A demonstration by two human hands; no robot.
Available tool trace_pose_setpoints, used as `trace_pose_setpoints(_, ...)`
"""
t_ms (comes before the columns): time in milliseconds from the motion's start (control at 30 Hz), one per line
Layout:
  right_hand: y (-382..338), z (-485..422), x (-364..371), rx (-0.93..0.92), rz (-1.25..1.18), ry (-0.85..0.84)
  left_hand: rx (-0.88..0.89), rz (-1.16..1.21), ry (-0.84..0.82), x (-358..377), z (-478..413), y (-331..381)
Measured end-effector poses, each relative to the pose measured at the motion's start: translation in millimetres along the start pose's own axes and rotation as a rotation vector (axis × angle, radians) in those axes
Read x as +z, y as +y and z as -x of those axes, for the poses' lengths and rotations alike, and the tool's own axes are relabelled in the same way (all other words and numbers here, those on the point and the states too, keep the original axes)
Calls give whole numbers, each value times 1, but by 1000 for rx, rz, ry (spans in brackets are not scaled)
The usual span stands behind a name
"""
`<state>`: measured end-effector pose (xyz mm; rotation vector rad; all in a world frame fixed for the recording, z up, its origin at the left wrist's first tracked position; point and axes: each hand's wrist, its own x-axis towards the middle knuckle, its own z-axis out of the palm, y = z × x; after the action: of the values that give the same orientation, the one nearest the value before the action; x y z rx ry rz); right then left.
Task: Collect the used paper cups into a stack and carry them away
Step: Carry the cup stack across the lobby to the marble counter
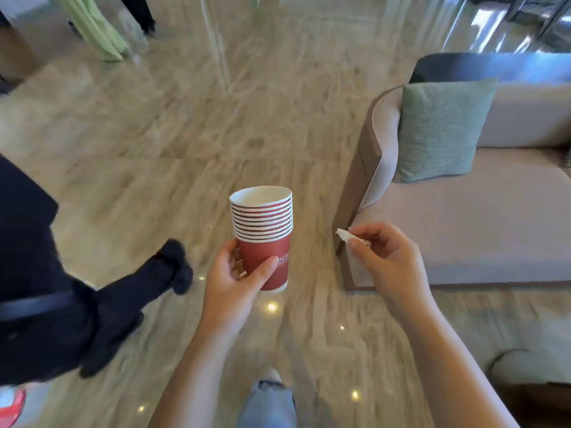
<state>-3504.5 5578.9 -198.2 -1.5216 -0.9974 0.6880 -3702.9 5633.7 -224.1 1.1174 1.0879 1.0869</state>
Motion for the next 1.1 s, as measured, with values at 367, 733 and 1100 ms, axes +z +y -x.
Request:
trace_pose_setpoints(367, 23, -221, 61, 30, 35, 84, -29, -19, -45, 35, -241, 4)
trace_pose_setpoints(733, 43, -515, 43, -7, 60, 173, 40, -45, -166, 159, -536, 43)
trace_pose_setpoints(1100, 60, -759, 83, -7, 155, 189, 16, -60, -162, 214, -779, 46)
